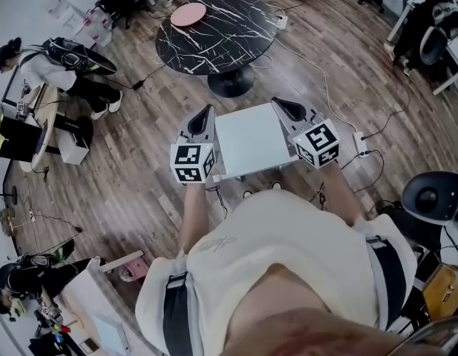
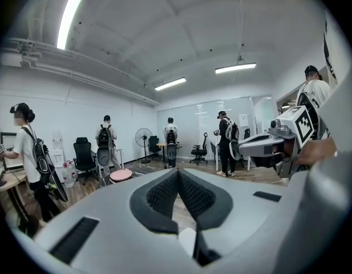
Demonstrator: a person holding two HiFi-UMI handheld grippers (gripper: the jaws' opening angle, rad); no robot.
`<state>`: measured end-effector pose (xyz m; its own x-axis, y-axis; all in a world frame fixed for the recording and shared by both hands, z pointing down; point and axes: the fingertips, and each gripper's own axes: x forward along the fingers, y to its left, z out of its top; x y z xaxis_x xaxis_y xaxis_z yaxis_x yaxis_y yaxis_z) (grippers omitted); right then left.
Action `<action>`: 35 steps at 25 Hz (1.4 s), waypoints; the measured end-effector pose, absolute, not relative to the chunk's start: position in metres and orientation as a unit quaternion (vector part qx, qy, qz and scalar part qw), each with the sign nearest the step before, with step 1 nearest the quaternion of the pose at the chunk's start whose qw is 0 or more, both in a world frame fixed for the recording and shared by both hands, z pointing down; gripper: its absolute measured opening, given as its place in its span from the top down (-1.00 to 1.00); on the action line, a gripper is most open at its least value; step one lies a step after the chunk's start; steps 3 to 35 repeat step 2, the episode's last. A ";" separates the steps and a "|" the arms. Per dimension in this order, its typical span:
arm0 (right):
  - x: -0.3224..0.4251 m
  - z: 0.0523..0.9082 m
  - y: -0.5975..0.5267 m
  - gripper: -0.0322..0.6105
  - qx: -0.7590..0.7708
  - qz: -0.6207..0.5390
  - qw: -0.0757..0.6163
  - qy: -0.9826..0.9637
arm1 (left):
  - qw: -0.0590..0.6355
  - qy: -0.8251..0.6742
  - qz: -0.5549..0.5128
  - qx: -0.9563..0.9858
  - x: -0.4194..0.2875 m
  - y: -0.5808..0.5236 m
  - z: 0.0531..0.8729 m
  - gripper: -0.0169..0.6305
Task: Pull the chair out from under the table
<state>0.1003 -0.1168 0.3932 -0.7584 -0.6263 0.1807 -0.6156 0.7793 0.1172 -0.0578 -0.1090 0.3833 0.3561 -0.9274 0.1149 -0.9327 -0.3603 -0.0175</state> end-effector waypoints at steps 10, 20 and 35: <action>0.100 0.393 -0.116 0.89 0.329 -0.032 0.112 -0.937 | 0.026 -0.568 0.047 0.821 -0.059 -0.109 0.383 0.90; 0.100 0.393 -0.116 0.89 0.329 -0.032 0.112 -0.937 | 0.026 -0.568 0.047 0.821 -0.059 -0.109 0.383 0.90; 0.100 0.393 -0.116 0.89 0.329 -0.032 0.112 -0.937 | 0.026 -0.568 0.047 0.821 -0.059 -0.109 0.383 0.90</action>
